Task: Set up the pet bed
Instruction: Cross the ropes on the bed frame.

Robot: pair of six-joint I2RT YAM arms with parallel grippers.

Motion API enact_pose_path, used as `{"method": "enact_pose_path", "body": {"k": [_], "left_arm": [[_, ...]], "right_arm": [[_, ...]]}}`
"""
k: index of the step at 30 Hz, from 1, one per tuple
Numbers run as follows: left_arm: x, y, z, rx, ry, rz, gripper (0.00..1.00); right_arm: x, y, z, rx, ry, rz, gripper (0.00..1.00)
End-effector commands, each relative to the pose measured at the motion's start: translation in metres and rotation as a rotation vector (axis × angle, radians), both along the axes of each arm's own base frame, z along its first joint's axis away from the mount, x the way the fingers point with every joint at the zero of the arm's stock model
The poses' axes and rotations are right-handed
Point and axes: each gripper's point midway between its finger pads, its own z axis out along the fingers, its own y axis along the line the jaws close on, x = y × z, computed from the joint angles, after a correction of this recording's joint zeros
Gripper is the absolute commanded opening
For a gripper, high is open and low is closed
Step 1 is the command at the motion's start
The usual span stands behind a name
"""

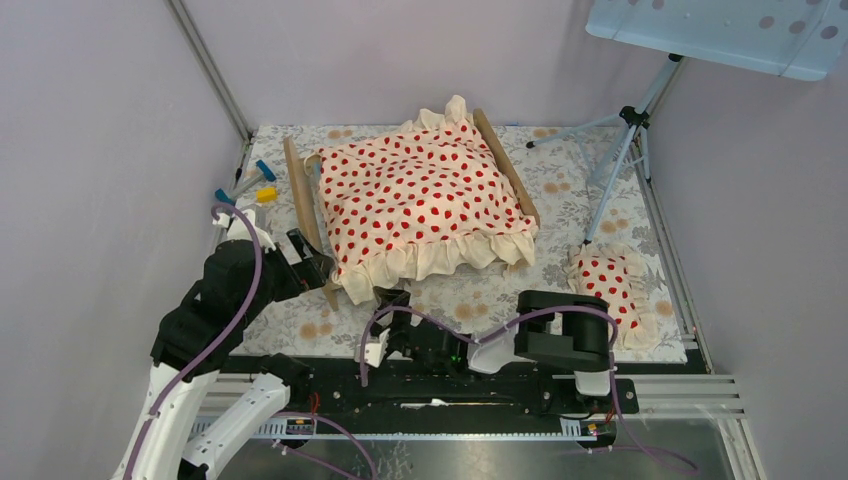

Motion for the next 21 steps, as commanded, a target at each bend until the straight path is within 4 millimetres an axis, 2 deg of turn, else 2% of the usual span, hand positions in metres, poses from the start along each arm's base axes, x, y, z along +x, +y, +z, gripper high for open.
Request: {"method": "enact_pose_path", "body": {"k": [1,3,6,9,17,19,20,21], "left_arm": [[0.002,0.0,0.006,-0.016,-0.029,0.002,0.99],[0.001,-0.001,0.006,-0.016,-0.031,-0.002,0.99],[0.001,-0.001,0.004,-0.009,-0.028,-0.005,0.99],[0.001,0.0,0.006,-0.007,-0.032,-0.009,0.99],[0.001,0.0,0.003,0.004,-0.025,-0.011,0.99],[0.002,0.0,0.002,0.004,-0.025,-0.01,0.99],[0.002,0.0,0.003,0.003,-0.028,-0.011,0.99],[0.003,-0.001,0.003,0.004,-0.027,-0.011,0.99]], "right_arm": [[0.019,0.01,0.059,0.103,-0.271,-0.073,0.96],[0.021,0.014,0.062,0.113,-0.28,-0.083,0.96],[0.028,0.021,0.054,0.065,-0.306,-0.098,0.95],[0.034,0.023,0.059,0.087,-0.322,-0.144,0.89],[0.046,0.01,0.082,0.177,-0.286,-0.22,0.34],[0.046,0.009,0.091,0.202,-0.26,-0.223,0.08],[0.046,0.008,0.095,0.214,-0.242,-0.227,0.02],[0.046,0.009,0.097,0.21,-0.223,-0.232,0.0]]}}
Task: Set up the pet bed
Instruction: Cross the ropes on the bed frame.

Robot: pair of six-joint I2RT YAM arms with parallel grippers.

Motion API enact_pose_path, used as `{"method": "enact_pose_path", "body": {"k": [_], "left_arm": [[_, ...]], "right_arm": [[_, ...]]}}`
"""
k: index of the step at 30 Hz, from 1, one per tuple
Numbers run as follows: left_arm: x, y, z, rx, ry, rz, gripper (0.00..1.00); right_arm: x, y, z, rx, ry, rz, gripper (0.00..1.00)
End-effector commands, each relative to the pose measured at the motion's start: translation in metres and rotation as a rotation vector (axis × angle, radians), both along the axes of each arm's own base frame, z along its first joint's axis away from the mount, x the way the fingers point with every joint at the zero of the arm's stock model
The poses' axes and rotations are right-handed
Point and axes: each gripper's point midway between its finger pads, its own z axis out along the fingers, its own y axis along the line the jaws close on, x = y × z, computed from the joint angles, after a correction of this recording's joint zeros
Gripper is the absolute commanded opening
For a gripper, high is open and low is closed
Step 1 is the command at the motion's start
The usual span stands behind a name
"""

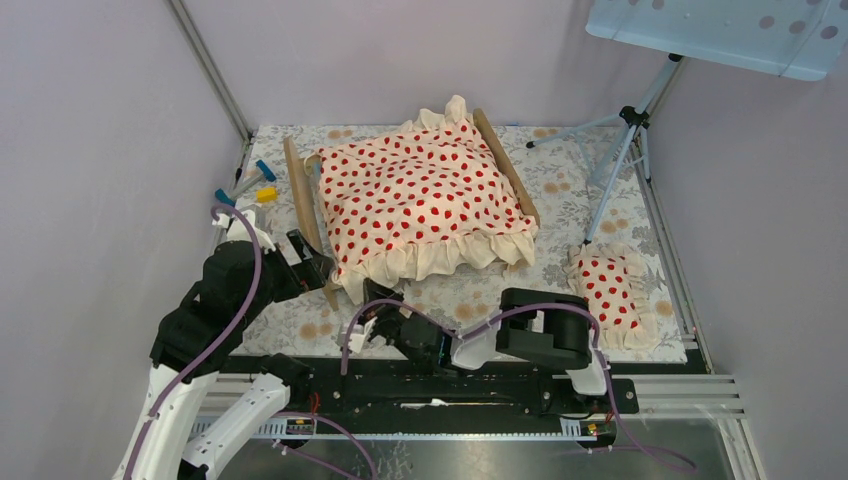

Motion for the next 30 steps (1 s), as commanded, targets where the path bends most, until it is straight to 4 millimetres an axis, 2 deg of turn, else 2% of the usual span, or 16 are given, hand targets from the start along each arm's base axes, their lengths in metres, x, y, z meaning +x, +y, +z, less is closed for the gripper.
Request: {"method": "enact_pose_path", "body": {"k": [1,4,10,11,12,13,15,17,23,30], "left_arm": [[0.005,-0.001,0.001,0.003,-0.019,-0.006,0.99],[0.006,-0.001,0.0,0.021,-0.016,-0.014,0.99],[0.009,0.0,0.003,0.043,-0.019,-0.016,0.99],[0.009,0.0,0.003,0.045,-0.019,-0.017,0.99],[0.009,0.001,0.003,0.047,-0.018,-0.018,0.99],[0.009,0.001,0.003,0.049,-0.016,-0.018,0.99],[0.009,0.001,0.002,0.052,-0.016,-0.017,0.99],[0.009,0.002,0.002,0.053,-0.016,-0.017,0.99],[0.007,0.003,0.003,0.06,-0.015,-0.016,0.99],[0.007,0.003,0.006,0.067,-0.022,-0.025,0.99]], "right_arm": [[0.008,-0.003,0.058,0.183,0.057,-0.047,0.0],[0.007,-0.001,0.052,0.144,0.156,-0.038,0.0],[0.019,-0.009,0.058,0.226,0.419,-0.018,0.0],[0.019,-0.011,0.058,0.218,0.452,0.001,0.03],[0.017,-0.012,0.055,0.193,0.467,0.027,0.13],[0.013,-0.013,0.054,0.164,0.456,0.058,0.29],[0.004,-0.015,0.045,0.087,0.386,0.128,0.52],[0.002,-0.019,0.038,0.05,0.334,0.154,0.66],[0.003,-0.012,0.014,-0.063,0.23,0.178,0.83],[0.012,0.003,0.0,-0.133,0.149,0.164,0.84]]}}
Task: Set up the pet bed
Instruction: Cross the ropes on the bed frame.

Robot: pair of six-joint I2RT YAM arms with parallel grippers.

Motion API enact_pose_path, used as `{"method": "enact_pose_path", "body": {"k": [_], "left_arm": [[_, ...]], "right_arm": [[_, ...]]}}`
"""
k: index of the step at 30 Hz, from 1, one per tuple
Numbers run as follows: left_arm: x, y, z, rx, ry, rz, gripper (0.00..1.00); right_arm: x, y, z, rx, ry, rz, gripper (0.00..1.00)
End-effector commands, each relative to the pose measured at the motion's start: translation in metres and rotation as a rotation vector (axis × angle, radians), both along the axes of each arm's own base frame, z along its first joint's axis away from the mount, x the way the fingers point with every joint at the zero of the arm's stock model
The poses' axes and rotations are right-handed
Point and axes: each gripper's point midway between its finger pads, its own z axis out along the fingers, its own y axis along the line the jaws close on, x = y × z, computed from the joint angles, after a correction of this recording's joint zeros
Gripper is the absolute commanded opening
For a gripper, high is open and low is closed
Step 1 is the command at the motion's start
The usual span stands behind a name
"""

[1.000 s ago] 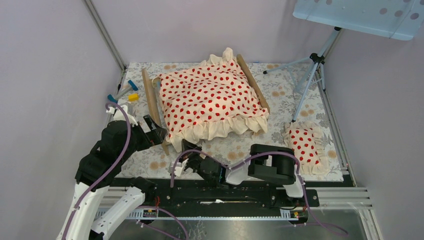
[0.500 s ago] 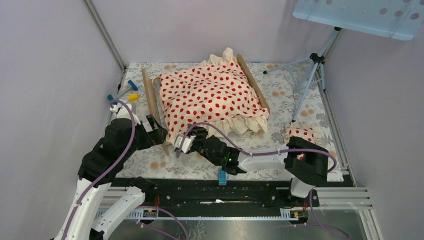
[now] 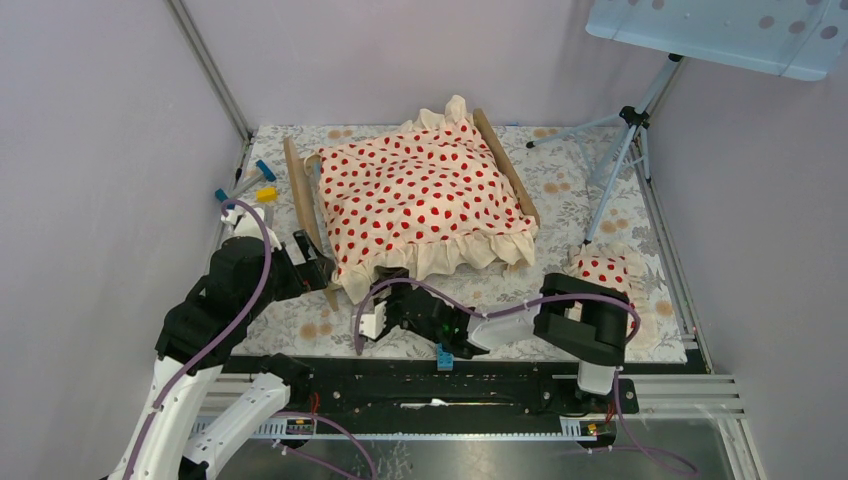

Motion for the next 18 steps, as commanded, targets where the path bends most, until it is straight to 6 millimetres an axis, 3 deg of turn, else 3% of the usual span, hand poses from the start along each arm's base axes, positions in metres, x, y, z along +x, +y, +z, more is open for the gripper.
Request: {"method": "enact_pose_path", "body": {"k": [1,4,7,13,18], "left_arm": [[0.004,0.002,0.016,0.005,-0.051,0.001,0.99],[0.004,0.003,0.017,0.009,-0.054,0.003,0.99],[0.003,0.005,0.015,0.013,-0.051,0.007,0.99],[0.003,0.005,0.016,0.013,-0.051,0.008,0.99],[0.004,0.004,0.013,0.016,-0.046,0.007,0.99]], "right_arm": [[0.008,0.022,0.022,0.032,-0.122,0.015,0.84],[0.017,0.025,0.029,0.059,-0.179,-0.032,0.82],[0.02,0.027,0.038,0.098,-0.192,-0.063,0.72],[0.008,0.028,0.052,0.164,-0.071,-0.041,0.45],[-0.005,0.029,0.057,0.211,0.07,-0.011,0.12]]}}
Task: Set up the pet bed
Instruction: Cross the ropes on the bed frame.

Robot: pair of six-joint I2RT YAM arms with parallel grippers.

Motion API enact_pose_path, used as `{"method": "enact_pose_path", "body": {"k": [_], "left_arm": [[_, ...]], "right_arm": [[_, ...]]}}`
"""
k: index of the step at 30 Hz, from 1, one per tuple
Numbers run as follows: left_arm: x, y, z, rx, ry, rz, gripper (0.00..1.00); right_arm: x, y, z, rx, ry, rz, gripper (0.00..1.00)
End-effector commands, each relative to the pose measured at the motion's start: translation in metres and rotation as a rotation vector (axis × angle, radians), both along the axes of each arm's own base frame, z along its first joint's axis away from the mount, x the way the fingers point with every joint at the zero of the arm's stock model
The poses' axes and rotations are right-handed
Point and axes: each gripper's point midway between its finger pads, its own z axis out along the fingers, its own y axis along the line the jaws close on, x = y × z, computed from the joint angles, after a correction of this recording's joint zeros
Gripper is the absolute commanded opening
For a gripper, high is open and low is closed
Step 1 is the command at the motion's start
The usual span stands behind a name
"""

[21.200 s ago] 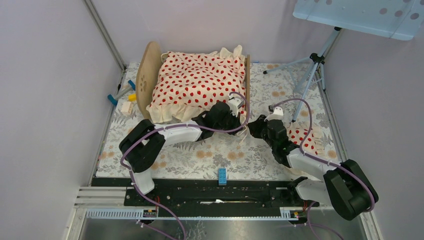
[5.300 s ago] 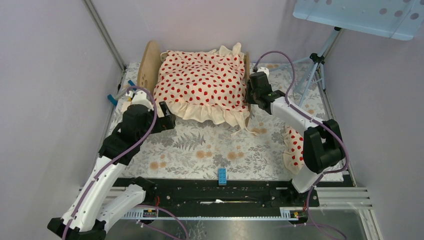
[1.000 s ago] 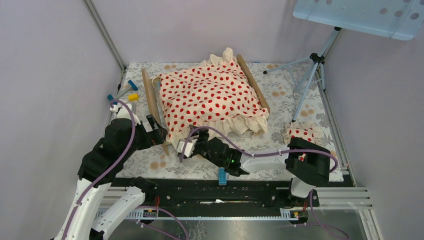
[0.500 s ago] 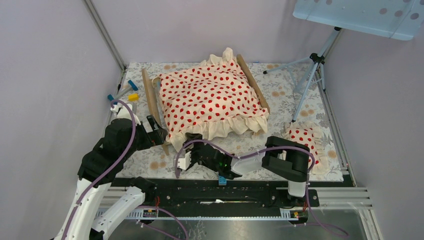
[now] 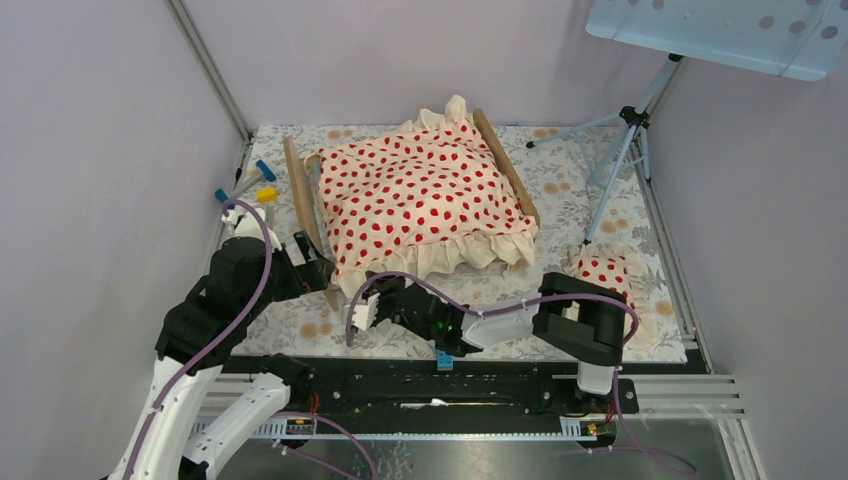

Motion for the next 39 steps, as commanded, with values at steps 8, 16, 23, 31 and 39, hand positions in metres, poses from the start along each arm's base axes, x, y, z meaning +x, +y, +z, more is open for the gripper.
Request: {"method": "enact_pose_path", "body": {"k": [8,16,23,31,39], "left_arm": [[0.008,0.004,0.015,0.016,-0.049,0.017,0.99],[0.025,0.001,0.033,0.061,-0.081,-0.004,0.99],[0.055,-0.01,0.029,0.161,-0.043,-0.074,0.99],[0.097,-0.04,0.046,0.185,-0.137,-0.213,0.93],[0.135,-0.08,0.025,0.135,-0.086,-0.325,0.75]], "right_arm": [[0.016,0.006,0.059,0.322,0.342,-0.106,0.0],[0.075,-0.02,0.085,0.498,0.637,-0.281,0.0],[0.115,-0.036,0.082,0.605,0.906,-0.4,0.0],[0.155,-0.048,0.087,0.717,1.149,-0.449,0.0],[0.167,-0.05,0.085,0.737,1.281,-0.422,0.0]]}}
